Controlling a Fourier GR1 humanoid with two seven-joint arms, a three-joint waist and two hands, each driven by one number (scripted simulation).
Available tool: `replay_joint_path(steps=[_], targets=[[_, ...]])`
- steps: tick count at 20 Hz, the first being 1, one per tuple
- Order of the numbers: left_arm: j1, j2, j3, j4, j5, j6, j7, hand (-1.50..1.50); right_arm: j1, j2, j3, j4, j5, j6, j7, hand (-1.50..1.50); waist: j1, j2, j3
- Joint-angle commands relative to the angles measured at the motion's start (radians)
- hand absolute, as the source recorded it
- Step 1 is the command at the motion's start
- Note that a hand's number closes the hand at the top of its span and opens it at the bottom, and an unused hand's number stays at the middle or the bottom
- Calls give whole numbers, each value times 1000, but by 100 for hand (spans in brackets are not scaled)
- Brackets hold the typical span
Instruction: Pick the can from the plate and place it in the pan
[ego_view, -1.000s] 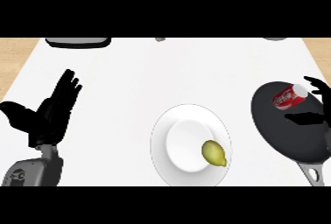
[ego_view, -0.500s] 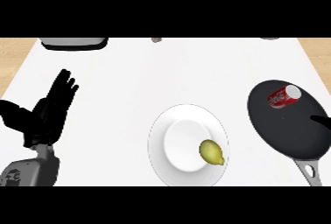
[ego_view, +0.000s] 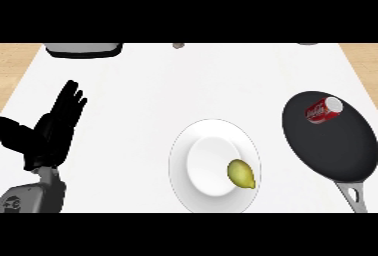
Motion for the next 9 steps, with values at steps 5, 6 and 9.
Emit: replay_joint_path(steps=[5,6,9], targets=[[66,16,17,-68,31,-35,15,0,202,-63,-37,-31,-86,168,-113,-150,6,-2,-1],[21,8,19,18,6,-24,-37,0,182,-64,-14,69,-42,139,-212,-150,10,2,1],[15,-13,3,52,-12,-19,-75,0,176,-38,6,-30,-71,97,-132,-150,7,1,-1]])
